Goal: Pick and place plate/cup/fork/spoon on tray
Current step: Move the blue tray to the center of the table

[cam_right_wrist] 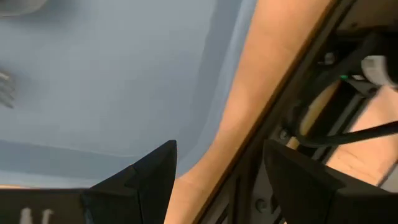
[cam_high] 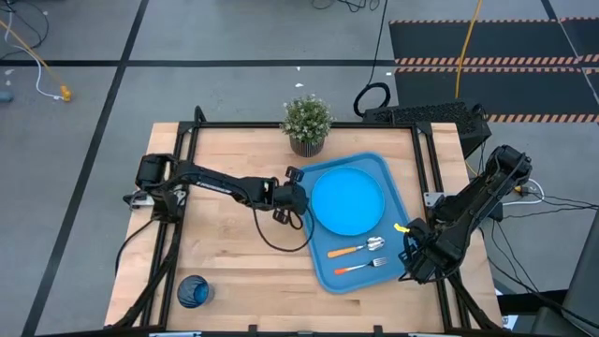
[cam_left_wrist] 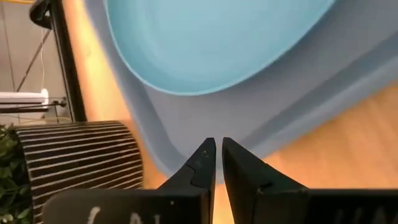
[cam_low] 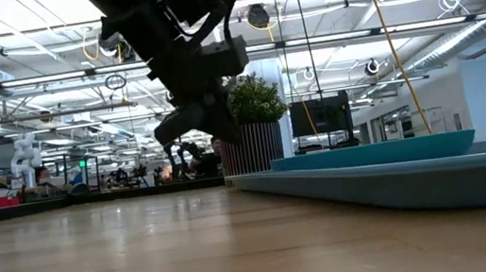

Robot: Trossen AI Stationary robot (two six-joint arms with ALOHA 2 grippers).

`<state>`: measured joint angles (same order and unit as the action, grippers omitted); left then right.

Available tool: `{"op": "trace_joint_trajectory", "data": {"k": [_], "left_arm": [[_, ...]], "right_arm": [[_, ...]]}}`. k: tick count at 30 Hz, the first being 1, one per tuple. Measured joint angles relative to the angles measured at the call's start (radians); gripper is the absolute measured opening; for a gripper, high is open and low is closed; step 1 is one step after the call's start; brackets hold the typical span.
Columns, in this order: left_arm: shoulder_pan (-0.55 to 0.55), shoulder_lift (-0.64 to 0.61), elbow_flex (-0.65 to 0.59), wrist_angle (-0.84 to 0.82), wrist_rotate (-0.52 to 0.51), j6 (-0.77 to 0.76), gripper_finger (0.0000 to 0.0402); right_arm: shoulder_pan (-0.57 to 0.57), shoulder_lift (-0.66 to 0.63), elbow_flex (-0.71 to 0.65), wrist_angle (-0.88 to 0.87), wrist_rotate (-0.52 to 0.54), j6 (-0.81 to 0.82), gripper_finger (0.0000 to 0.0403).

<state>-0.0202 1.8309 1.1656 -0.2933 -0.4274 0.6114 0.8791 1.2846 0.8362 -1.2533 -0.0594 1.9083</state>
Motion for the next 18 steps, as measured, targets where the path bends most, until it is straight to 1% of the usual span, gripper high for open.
{"op": "trace_joint_trajectory", "data": {"k": [5, 10, 15, 18], "left_arm": [[0.044, 0.0, 0.0, 0.064, 0.001, 0.006, 0.003], [0.09, 0.0, 0.0, 0.141, 0.041, 0.006, 0.003], [0.134, 0.008, 0.0, 0.191, 0.148, 0.005, 0.0031], [0.15, 0.009, 0.0, 0.192, 0.166, 0.004, 0.0031]], "right_arm": [[0.0, 0.0, -0.028, 0.077, -0.051, 0.024, 0.0231], [0.0, 0.0, -0.028, 0.112, -0.04, 0.055, 0.0231], [0.005, 0.0, -0.028, 0.129, 0.003, 0.077, 0.0231], [0.007, 0.0, -0.028, 0.122, 0.008, 0.079, 0.0231]]}}
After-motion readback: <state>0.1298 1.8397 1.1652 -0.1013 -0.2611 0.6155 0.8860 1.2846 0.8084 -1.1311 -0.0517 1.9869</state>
